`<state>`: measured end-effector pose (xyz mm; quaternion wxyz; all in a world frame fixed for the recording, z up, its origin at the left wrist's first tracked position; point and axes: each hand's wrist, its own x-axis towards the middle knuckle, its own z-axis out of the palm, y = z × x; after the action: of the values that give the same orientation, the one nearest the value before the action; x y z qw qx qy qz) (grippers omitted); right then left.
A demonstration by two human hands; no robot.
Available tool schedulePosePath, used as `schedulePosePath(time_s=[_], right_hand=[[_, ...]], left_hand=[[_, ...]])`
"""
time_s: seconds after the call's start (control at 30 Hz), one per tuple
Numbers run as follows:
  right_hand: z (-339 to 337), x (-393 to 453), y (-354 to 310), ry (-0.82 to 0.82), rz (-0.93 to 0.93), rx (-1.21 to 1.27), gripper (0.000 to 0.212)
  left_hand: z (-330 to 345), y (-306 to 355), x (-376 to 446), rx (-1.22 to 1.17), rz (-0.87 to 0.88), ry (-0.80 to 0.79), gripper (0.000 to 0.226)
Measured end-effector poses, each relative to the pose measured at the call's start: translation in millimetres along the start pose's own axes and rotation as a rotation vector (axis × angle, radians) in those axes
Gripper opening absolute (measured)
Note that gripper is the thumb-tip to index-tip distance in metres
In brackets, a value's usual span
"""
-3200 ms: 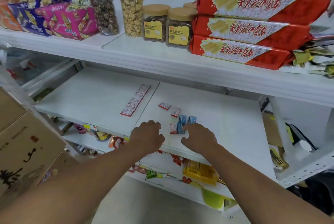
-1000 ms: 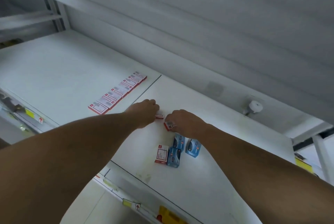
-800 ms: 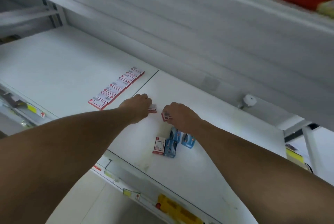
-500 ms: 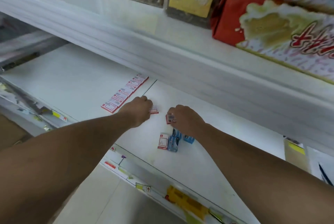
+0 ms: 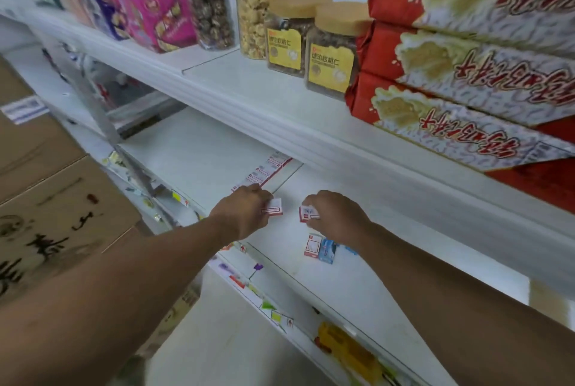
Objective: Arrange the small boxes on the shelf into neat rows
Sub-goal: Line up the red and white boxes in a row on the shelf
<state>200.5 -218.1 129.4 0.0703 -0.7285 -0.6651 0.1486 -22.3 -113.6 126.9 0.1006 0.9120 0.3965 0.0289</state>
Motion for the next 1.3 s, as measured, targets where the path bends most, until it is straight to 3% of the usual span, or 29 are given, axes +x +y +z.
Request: schedulePosePath(time_s=[0.2,0.5,0.63,0.77,0.93,1.1,1.3], right_hand=[[5.4,-5.2,-36.5,0.034,-0.066,-0.038,0.036],[20.3,-12.5,-96.6,0.075,-0.053,-0.054,0.04],[40.2,-20.6,-133.8,0.036,-0.059,-0.042,0.045],[62.1,-26.9,-167.2,0.012,-0.05,-0.046,0.045],[81.7,-30.9,-200.4,0.004,-0.036,-0.073,0.046],[85.1,-26.0,-209.5,0.001,-0.005,-0.064,0.045],[81.7,0.5,-196.2,0.027,-0.004,-0.045,0.048]], left_hand=[[-16.6,-18.3,-50.1,0.035,-0.061,-0.02,0.039],[-35.4,-59.6,-106.2,0.031,-0.076,0.009,0.037],[-40.8,-90.0,-138.9,-0.011,-0.136,-0.03,0.041],[-37.2,-125.1,-173.9,-0.012,-0.1,-0.018,0.031],[-32.5,-160.1,-206.6,0.016,-0.097,-0.015,0.036],[-33.7,-173.0,-211.4,0.029,-0.098,-0.033,0.017],[-32.0,-174.1,-181.6,-0.003,-0.097,-0.033,0.022]])
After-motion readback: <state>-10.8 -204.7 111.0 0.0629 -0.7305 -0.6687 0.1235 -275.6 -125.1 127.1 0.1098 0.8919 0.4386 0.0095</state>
